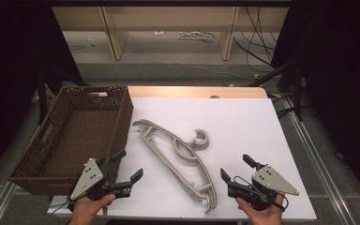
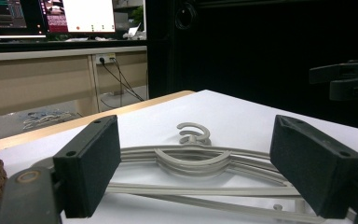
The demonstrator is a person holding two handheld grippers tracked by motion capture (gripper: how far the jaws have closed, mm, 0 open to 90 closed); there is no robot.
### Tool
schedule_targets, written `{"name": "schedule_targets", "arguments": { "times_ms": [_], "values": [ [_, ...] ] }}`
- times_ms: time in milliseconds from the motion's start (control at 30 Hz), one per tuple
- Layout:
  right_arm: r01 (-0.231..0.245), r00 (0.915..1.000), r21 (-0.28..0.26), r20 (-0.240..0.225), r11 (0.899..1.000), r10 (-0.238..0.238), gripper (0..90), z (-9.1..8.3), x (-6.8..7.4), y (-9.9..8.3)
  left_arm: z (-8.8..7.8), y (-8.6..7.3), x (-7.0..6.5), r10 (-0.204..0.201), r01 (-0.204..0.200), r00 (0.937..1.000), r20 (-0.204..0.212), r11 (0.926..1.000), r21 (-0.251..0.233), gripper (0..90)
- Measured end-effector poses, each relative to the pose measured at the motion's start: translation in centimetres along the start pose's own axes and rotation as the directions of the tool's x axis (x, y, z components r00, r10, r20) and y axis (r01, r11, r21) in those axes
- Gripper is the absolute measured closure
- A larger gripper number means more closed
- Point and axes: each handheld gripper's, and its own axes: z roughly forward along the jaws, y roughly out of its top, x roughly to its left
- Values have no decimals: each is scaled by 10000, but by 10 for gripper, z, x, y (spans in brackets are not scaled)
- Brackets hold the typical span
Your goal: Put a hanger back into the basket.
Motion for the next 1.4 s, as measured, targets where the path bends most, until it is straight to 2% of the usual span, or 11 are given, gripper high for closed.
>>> {"name": "schedule_targets", "arguments": {
  "times_ms": [100, 600, 1000, 1033, 1067, 1133, 1200, 1267, 1333, 1367, 1400],
  "values": [
    [47, 10000, 250, 53, 9997, -48, 162, -1, -1, 0, 0, 0, 0, 95, -95, 9999, 46, 10000, 21, 160],
    [88, 9999, 139, -63, 9999, -87, 189, 3, -1, 0, 0, 0, -1, 14, -15, 10000, 89, 10000, 16, 161],
    [322, 9991, 780, -293, 9964, -300, 239, 10, -1, 1, 1, 0, -3, 132, -135, 9997, 205, 9998, 172, 160],
    [512, 9978, 1351, -478, 9895, -451, 242, 15, -3, 3, 2, -1, -3, 235, -240, 9995, 215, 9995, 219, 160],
    [512, 9978, 1351, -478, 9895, -451, 242, 15, -3, 3, 2, -1, -3, 235, -240, 9995, 215, 9995, 219, 159],
    [491, 9953, 2016, -918, 9782, -311, 254, 24, -7, 6, 2, -1, -3, 202, -208, 9995, 223, 9994, 269, 159],
    [532, 9943, 2211, -1015, 9738, -312, 254, 27, -8, 6, 2, -1, -3, 236, -242, 9994, 246, 9993, 272, 159],
    [627, 9916, 2758, -1264, 9592, -285, 261, 37, -9, 9, 2, -2, -4, 229, -237, 9994, 265, 9993, 305, 159],
    [619, 9902, 2832, -1376, 9570, -234, 271, 40, -10, 9, 2, -1, -4, 285, -293, 9992, 277, 9991, 312, 159],
    [638, 9878, 3241, -1551, 9439, -135, 286, 49, -8, 11, 3, -1, -4, 295, -303, 9992, 275, 9991, 310, 159],
    [638, 9878, 3241, -1551, 9439, -135, 286, 49, -8, 11, 3, -1, -4, 295, -303, 9992, 275, 9991, 310, 158]
  ]
}}
